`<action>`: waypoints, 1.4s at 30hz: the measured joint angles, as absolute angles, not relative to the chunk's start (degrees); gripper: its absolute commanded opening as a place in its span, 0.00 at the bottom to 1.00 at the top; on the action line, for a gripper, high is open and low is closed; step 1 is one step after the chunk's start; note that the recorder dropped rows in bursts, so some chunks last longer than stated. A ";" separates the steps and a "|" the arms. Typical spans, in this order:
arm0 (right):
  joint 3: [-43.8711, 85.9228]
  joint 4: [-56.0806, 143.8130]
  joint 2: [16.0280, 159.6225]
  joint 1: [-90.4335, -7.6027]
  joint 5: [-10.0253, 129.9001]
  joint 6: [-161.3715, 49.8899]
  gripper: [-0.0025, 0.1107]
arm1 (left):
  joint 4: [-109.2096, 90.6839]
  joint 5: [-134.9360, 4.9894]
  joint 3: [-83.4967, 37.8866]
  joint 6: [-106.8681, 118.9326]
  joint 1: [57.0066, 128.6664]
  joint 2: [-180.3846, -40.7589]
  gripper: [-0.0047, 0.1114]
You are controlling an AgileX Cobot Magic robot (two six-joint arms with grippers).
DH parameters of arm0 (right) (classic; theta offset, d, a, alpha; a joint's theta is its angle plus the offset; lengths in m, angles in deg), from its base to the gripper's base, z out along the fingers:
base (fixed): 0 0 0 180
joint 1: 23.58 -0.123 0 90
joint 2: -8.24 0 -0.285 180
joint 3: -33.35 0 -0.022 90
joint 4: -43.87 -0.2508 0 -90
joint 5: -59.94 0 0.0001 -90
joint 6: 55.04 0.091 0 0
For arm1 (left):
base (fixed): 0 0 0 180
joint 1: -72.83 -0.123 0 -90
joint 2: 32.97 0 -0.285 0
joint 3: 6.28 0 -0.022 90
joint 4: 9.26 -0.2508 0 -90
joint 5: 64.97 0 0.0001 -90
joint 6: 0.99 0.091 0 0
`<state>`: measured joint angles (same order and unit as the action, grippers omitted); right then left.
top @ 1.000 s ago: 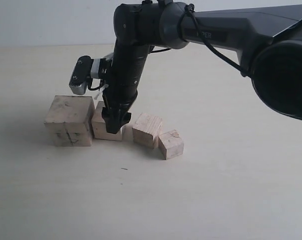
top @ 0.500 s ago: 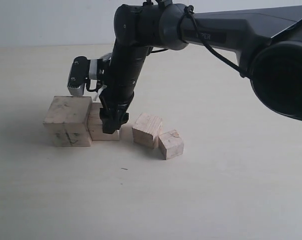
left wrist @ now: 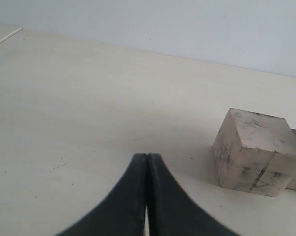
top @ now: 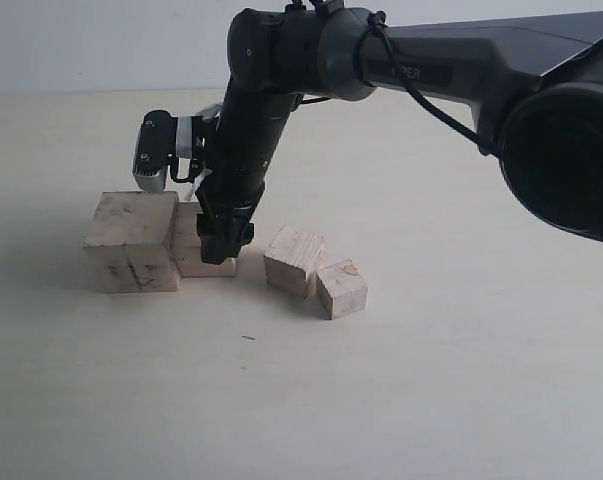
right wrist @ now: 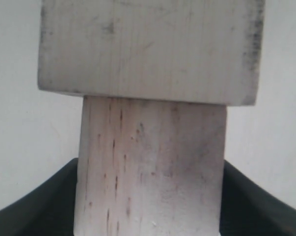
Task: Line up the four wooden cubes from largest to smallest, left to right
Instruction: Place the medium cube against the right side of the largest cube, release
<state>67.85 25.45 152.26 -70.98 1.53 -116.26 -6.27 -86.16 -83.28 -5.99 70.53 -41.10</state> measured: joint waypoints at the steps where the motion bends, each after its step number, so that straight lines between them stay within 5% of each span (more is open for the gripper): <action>1: 67.85 25.45 152.26 -70.98 1.53 -116.26 0.02 | -6.31 -86.16 -83.28 -5.99 70.53 -41.10 0.04; 12: 67.85 25.11 152.49 -70.98 1.77 -116.26 0.07 | -6.31 -86.16 -83.28 -5.99 70.53 -41.10 0.04; 24: 67.85 25.00 152.49 -70.98 1.88 -116.26 0.70 | -6.31 -86.16 -83.28 -5.99 70.53 -41.10 0.04; 42: 67.85 26.45 149.94 -70.98 2.14 -109.87 0.71 | -6.40 -86.16 -83.28 -5.99 70.53 -41.10 0.04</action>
